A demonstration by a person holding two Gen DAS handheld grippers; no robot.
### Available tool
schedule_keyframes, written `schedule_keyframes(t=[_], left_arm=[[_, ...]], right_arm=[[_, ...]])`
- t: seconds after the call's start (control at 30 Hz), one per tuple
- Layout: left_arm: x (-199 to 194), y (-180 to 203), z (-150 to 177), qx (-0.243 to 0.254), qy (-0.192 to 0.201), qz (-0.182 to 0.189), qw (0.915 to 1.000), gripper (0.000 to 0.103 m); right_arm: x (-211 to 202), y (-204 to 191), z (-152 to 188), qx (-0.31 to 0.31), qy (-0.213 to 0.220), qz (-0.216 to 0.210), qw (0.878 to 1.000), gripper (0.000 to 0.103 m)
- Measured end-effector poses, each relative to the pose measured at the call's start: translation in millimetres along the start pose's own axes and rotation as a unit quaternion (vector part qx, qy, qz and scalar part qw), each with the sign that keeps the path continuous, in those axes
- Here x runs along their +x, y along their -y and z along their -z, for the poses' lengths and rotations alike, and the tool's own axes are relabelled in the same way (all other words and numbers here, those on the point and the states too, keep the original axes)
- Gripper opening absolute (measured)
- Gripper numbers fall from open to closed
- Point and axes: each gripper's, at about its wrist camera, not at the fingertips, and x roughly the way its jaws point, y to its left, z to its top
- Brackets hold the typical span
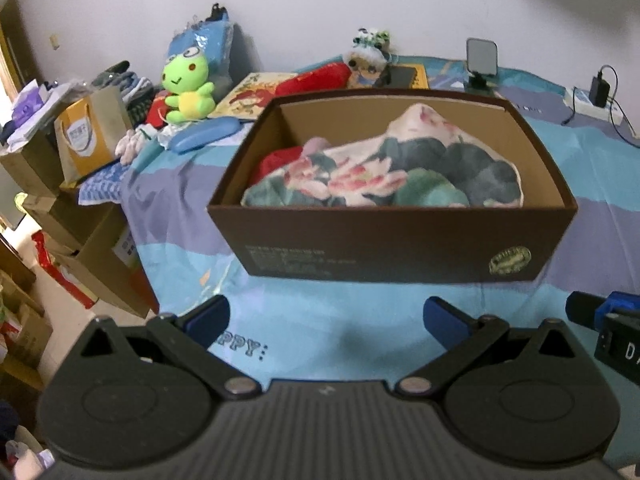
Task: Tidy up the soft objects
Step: 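Withdraw both grippers up and away from the box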
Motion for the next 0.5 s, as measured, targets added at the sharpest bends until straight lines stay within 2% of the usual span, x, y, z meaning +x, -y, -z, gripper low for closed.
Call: schedule_keyframes(t=[0.5], left_arm=[[-1.4,37.2,-4.4,0.026,-0.013,0.019,0.9994,0.103]], right_arm=[[-5.5,33.1,-0.3,0.017,-0.002,0.013,1.000,0.019]])
